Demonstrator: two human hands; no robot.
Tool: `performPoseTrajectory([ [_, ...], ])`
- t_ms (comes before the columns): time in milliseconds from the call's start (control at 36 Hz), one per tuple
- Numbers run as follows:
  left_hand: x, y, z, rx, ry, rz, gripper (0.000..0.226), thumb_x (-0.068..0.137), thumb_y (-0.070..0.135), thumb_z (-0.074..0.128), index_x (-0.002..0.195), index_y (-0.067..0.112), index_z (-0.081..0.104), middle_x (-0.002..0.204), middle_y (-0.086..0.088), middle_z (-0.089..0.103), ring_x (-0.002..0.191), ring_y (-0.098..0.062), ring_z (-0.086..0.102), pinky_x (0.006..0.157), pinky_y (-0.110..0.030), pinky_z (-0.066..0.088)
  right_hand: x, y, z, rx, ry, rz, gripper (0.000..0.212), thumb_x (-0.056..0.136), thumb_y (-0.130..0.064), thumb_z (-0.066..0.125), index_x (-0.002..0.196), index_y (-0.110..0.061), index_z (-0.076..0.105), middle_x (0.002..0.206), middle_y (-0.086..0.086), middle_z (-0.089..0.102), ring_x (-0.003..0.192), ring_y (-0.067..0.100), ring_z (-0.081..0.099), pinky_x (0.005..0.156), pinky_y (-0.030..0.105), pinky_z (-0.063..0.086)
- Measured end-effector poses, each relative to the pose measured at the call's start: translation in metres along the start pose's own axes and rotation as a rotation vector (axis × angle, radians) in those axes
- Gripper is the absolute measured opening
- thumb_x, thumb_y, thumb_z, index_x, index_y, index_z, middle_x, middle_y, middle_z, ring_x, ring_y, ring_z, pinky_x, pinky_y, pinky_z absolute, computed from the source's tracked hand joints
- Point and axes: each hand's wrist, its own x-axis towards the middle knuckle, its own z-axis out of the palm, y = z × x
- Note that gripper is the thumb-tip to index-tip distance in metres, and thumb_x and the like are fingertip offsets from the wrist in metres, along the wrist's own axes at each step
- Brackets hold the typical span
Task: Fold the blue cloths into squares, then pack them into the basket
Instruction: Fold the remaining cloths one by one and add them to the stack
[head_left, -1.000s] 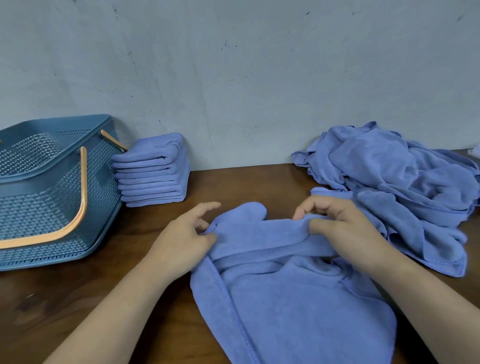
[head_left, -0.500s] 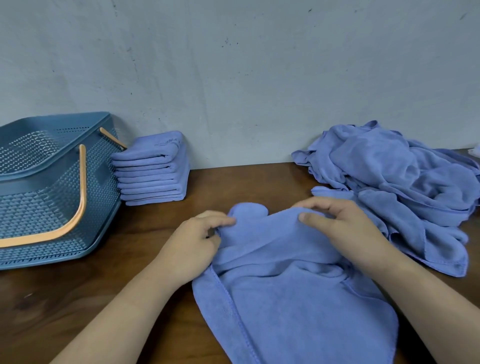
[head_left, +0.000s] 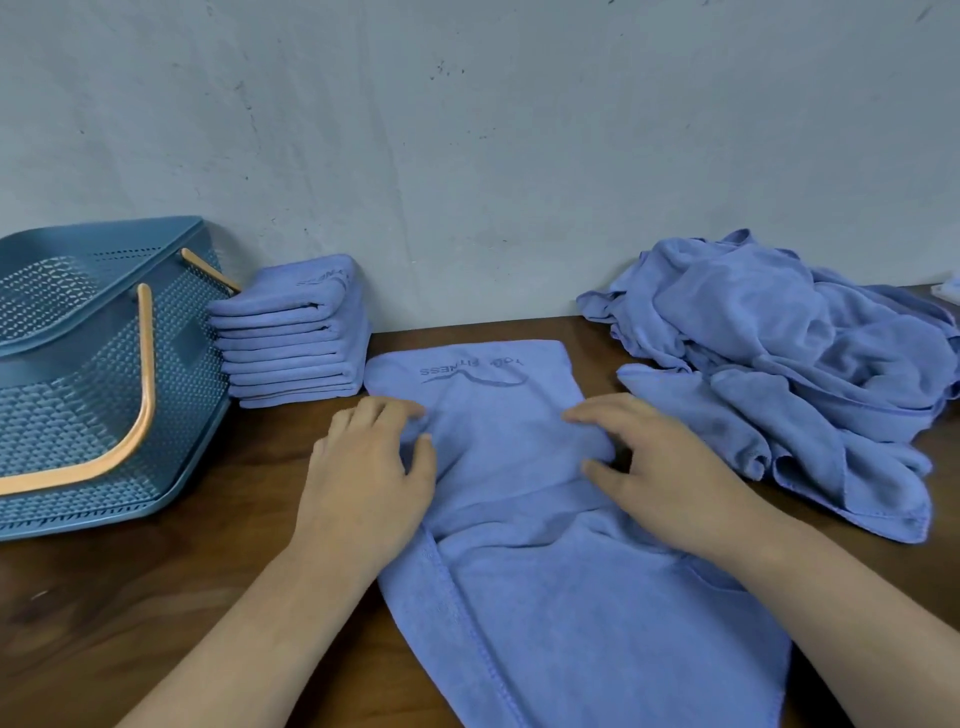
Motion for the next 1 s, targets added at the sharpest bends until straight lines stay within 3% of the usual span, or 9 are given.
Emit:
performPoseTrajectory([
  [83, -0.008, 0.012, 0.0, 0.051, -0.157, -0.018, 0.038, 0.101, 0.058, 0.045, 0.131, 0.039, 0.059, 0.136, 0.02, 0.055, 0.123, -0.012, 0.047, 0.104, -0.037, 0.041, -0.003, -0.004, -0.001, -0.112, -0.113, -0.042, 0.047, 0.099, -0.023, 0.067, 0.142, -0.042, 0.059, 0.138, -0.03, 0.053, 0.118, -0.001, 0.055, 0.1, 0.017, 0.044],
  [194, -0.009, 0.01, 0.01, -0.002, -0.314, 0.086, 0.053, 0.103, 0.062, 0.046, 0.151, 0.038, 0.046, 0.16, 0.019, 0.039, 0.147, -0.009, 0.035, 0.121, -0.032, 0.03, -0.006, -0.009, -0.012, -0.322, -0.093, 0.055, 0.045, 0.099, -0.037, 0.058, 0.144, -0.043, 0.057, 0.119, -0.017, 0.067, 0.107, 0.002, 0.058, 0.088, 0.027, 0.053],
  [278, -0.003, -0.001, 0.012, -0.134, -0.405, 0.119, 0.051, 0.103, 0.059, 0.05, 0.152, 0.043, 0.046, 0.165, 0.025, 0.031, 0.153, -0.004, 0.029, 0.126, -0.029, 0.024, -0.009, -0.019, -0.018, -0.364, -0.043, 0.142, 0.034, 0.099, -0.041, 0.056, 0.131, -0.038, 0.065, 0.097, -0.011, 0.073, 0.087, 0.007, 0.066, 0.075, 0.029, 0.057],
  [417, 0.001, -0.014, 0.013, -0.121, -0.4, 0.148, 0.046, 0.107, 0.048, 0.049, 0.152, 0.041, 0.047, 0.164, 0.028, 0.032, 0.151, 0.002, 0.029, 0.127, -0.027, 0.018, -0.009, -0.02, -0.014, -0.361, 0.025, 0.143, 0.022, 0.1, -0.044, 0.049, 0.107, -0.033, 0.067, 0.085, -0.012, 0.071, 0.075, 0.007, 0.064, 0.068, 0.031, 0.055],
  [528, 0.008, -0.02, 0.013, -0.022, -0.348, 0.063, 0.048, 0.108, 0.049, 0.041, 0.156, 0.042, 0.04, 0.167, 0.024, 0.029, 0.155, 0.001, 0.023, 0.132, -0.043, 0.01, -0.005, -0.004, -0.003, -0.403, -0.07, 0.102, 0.04, 0.104, -0.053, 0.042, 0.137, -0.037, 0.058, 0.121, -0.017, 0.067, 0.117, 0.011, 0.057, 0.1, 0.039, 0.05],
  [611, 0.012, -0.028, 0.007, -0.017, -0.295, -0.046, 0.045, 0.108, 0.043, 0.041, 0.153, 0.04, 0.042, 0.166, 0.02, 0.033, 0.157, -0.004, 0.022, 0.131, -0.047, 0.009, 0.001, 0.003, 0.004, -0.361, -0.159, 0.127, 0.055, 0.106, -0.059, 0.038, 0.158, -0.041, 0.038, 0.167, -0.02, 0.033, 0.154, 0.008, 0.029, 0.124, 0.041, 0.028],
  [806, 0.014, -0.034, 0.0, -0.039, -0.248, -0.216, 0.053, 0.103, 0.023, 0.045, 0.155, 0.03, 0.045, 0.162, 0.004, 0.045, 0.149, -0.023, 0.041, 0.127, -0.05, 0.023, 0.002, 0.01, 0.0, -0.272, -0.142, 0.125, 0.073, 0.103, -0.058, 0.05, 0.166, -0.041, 0.017, 0.176, -0.01, 0.005, 0.161, 0.016, 0.013, 0.128, 0.044, 0.024],
  [889, 0.014, -0.036, 0.0, -0.059, -0.236, -0.227, 0.053, 0.103, 0.021, 0.045, 0.156, 0.027, 0.045, 0.162, 0.002, 0.046, 0.148, -0.024, 0.042, 0.127, -0.049, 0.024, -0.003, 0.001, -0.005, -0.239, -0.146, 0.007, 0.078, 0.101, -0.04, 0.065, 0.165, -0.041, 0.021, 0.171, -0.011, 0.016, 0.152, 0.014, 0.03, 0.12, 0.031, 0.034],
  [1000, 0.017, -0.038, 0.003, -0.094, -0.149, -0.198, 0.047, 0.105, 0.025, 0.05, 0.152, 0.028, 0.052, 0.156, 0.003, 0.052, 0.145, -0.023, 0.045, 0.124, -0.049, 0.031, -0.005, -0.013, -0.015, -0.228, -0.1, -0.156, 0.062, 0.086, -0.017, 0.08, 0.133, -0.045, 0.052, 0.126, -0.02, 0.049, 0.101, 0.004, 0.055, 0.082, 0.024, 0.05],
])
